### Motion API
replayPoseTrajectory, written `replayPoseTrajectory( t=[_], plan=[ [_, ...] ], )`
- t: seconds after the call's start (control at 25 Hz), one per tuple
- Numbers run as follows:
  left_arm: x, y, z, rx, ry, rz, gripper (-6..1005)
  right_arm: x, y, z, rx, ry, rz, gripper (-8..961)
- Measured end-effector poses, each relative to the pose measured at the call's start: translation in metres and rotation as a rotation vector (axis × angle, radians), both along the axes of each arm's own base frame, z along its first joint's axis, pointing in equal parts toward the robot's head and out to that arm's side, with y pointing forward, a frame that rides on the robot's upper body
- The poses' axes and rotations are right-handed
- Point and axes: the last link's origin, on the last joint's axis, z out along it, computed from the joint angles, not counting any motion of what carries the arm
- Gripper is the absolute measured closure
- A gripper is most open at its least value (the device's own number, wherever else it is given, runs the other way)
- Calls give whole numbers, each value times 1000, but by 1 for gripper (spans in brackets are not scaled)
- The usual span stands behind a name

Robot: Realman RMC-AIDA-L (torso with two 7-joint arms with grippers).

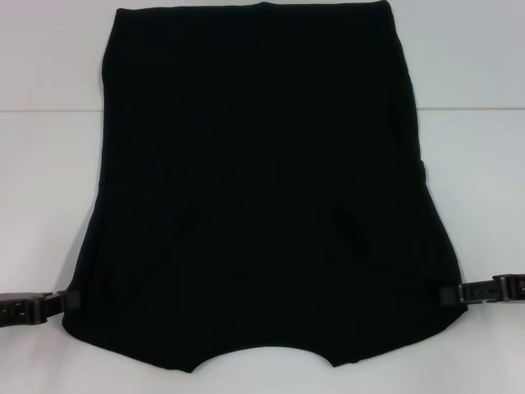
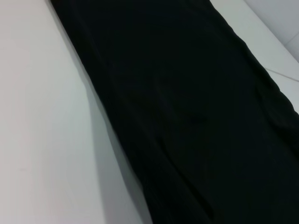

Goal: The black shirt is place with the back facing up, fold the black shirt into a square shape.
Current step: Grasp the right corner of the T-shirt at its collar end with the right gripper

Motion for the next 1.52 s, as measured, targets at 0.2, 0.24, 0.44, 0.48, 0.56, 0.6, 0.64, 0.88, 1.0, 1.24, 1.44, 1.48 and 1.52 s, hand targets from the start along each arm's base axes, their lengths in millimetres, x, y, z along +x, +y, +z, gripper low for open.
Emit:
replayPoseTrajectory(
  t=[0.2,0.24,0.44,0.48,0.56,0.6,0.64,0.88,1.0,1.24,1.44,1.48,1.52],
  plan=[
    [0,0,0,1,0,0,970,-4,1,-3,-5,6,8,351],
    [0,0,0,1,0,0,970,-4,2,-3,-6,7,9,354],
    [0,0,1,5,0,2,970,-5,3,-4,-9,1,10,370],
    [0,0,1,5,0,2,970,-5,3,-5,-11,-3,11,373],
    [-1,0,1,6,0,2,970,-5,3,-7,-19,-12,12,380],
    [-1,0,1,6,0,2,970,-5,3,-9,-25,-17,10,383],
    [-1,0,1,6,1,1,970,-5,2,-10,-29,-21,7,405],
    [-1,0,1,6,3,0,970,-1,2,-11,-29,-41,-13,537],
    [-1,1,1,6,4,0,970,0,1,-10,-21,-37,-18,603],
    [0,-1,1,3,-7,-1,970,2,-1,-8,-11,-32,-7,877],
    [9,-11,0,-44,-79,-30,969,9,-11,0,10,2,8,896],
    [11,-14,2,-51,-98,-34,969,11,-13,2,16,11,13,897],
    [11,-19,4,-52,-119,-35,969,14,-17,5,26,23,16,897]
  ],
)
